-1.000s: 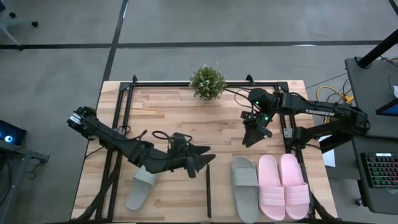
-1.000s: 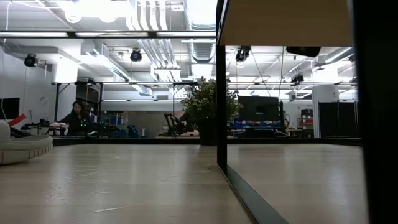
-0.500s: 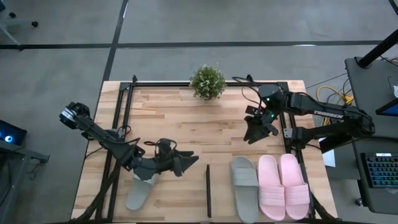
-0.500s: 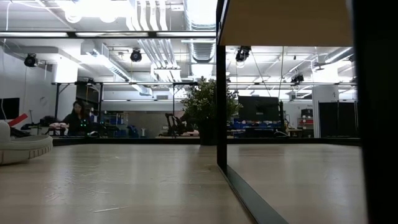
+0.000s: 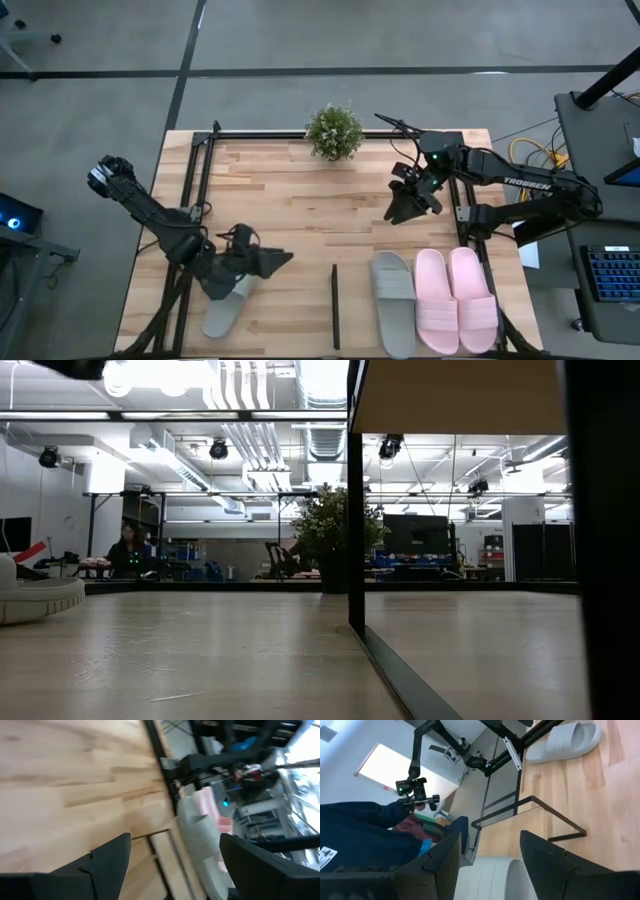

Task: Pick and place slides into the shelf
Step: Put the gray slide on the shelf

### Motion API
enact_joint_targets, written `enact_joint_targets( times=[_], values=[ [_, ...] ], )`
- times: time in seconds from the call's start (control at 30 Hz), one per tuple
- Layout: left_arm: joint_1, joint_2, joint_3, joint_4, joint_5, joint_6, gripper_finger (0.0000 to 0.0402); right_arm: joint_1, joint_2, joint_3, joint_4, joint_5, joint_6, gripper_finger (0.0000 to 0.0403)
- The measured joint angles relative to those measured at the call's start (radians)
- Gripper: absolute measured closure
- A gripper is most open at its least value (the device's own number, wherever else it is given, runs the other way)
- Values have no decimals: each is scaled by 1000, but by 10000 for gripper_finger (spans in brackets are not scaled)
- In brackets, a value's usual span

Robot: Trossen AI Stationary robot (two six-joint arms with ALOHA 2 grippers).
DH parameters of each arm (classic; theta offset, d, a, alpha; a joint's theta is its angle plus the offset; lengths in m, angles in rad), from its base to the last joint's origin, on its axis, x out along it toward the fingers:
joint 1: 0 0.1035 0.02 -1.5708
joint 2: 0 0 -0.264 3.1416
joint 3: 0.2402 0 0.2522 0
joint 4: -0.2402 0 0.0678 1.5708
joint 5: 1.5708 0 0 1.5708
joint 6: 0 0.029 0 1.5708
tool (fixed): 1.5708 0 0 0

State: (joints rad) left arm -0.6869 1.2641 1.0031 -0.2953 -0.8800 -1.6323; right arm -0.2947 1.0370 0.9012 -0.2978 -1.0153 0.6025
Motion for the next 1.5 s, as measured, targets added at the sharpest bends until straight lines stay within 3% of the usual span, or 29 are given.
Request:
enact_joint_targets(
  times=[0.23, 0.57, 0.83, 0.97, 1.13, 1.23, 1.33, 1.5],
  values=[
    [-85, -22, 1, -289, -41, -350, 111, 0, 0, 0, -4, 24, 6, 209],
    [-207, 77, 6, -455, -99, -700, 111, 0, 14, -2, -4, 27, 6, 209],
    [-233, 148, 35, -448, -122, -723, 137, 0, 14, -2, -4, 49, -9, 209],
    [-233, 161, 52, -442, -244, -744, 164, 0, 14, -3, -4, 51, -8, 209],
    [-233, 177, 64, -397, -509, -718, 190, 0, 14, -3, -4, 52, -9, 209],
    [-232, 175, 64, -389, -601, -710, 198, 0, 14, -3, -4, 59, -8, 209],
    [-232, 174, 64, -387, -584, -676, 203, 0, 14, -3, -4, 59, -8, 209],
    [-232, 174, 63, -414, -426, -629, 205, 0, 14, -3, -3, 59, -8, 209]
  ],
)
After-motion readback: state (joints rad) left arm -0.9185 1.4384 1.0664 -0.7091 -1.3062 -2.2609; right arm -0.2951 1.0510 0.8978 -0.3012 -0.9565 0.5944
